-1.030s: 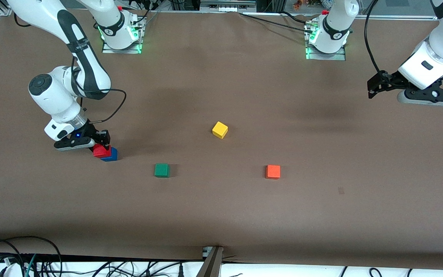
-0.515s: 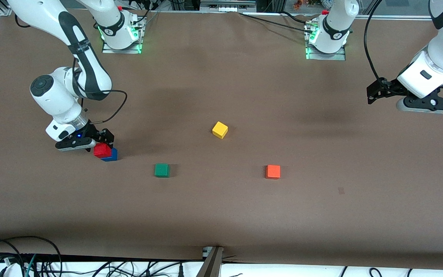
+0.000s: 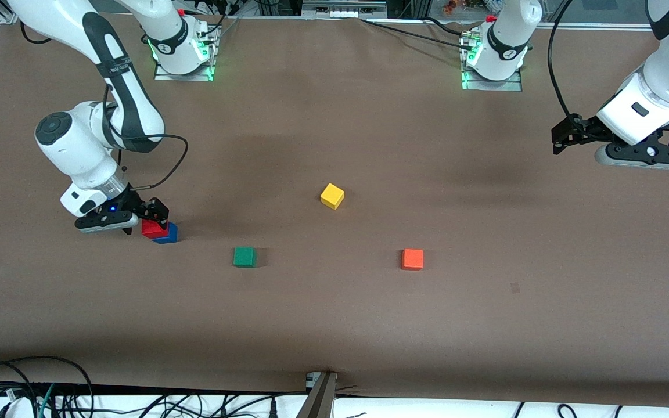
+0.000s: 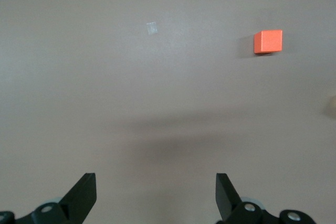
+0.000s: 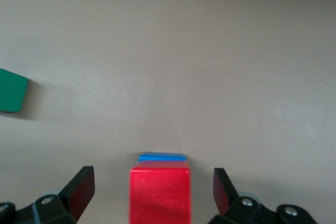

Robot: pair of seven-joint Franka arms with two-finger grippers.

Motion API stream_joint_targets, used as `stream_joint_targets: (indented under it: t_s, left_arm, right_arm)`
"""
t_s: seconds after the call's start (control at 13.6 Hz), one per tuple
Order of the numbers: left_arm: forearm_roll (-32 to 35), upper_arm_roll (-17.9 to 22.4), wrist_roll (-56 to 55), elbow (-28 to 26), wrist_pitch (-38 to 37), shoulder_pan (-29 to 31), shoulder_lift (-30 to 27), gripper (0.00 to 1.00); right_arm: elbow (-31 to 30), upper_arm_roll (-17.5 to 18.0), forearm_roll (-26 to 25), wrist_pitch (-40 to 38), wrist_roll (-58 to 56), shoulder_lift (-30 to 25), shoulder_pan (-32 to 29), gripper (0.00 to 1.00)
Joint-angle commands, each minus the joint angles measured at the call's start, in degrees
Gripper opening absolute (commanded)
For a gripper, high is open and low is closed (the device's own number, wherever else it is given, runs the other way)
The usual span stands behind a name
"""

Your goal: Pass red block to right arm, stack on blue

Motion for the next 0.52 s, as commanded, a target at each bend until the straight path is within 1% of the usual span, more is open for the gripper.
stream_joint_targets:
  t_s: [0.0,0.07,0.15,0.29,0.37,0.44]
  left_arm:
    - [1.37,-0.08,-0.15,1.47,-1.21,0.02,0.37,1.00]
    - [1.37,-0.17,-0.15,1.47,-1.21,0.02,0.37,1.00]
    - [1.37,-0.17,-0.23,1.47,-1.30,0.02,0.37,1.00]
    - [1.37,-0.17,-0.15,1.47,-1.12,0.02,0.63,1.00]
    - [1.37,-0.08,-0.06,1.47,-1.12,0.02,0.72,1.00]
    - [1.19,0.01,-0.06,1.39,-1.21,0.02,0.72,1.00]
  right_arm:
    - [4.26,-0.80,-0.64,-11.29,1.09,-2.75,0.09,1.00]
    - [5.15,-1.68,-0.82,-14.82,1.01,-4.07,0.09,1.00]
    - [6.46,-2.03,-2.12,-19.20,1.18,-5.47,0.09,1.00]
    - [9.97,-3.52,-6.86,-29.83,3.71,-9.16,0.00,1.00]
    - [12.25,-3.70,-9.06,-35.71,5.38,-10.92,0.00,1.00]
    - [14.54,-3.71,-9.86,-41.08,6.97,-12.50,0.00,1.00]
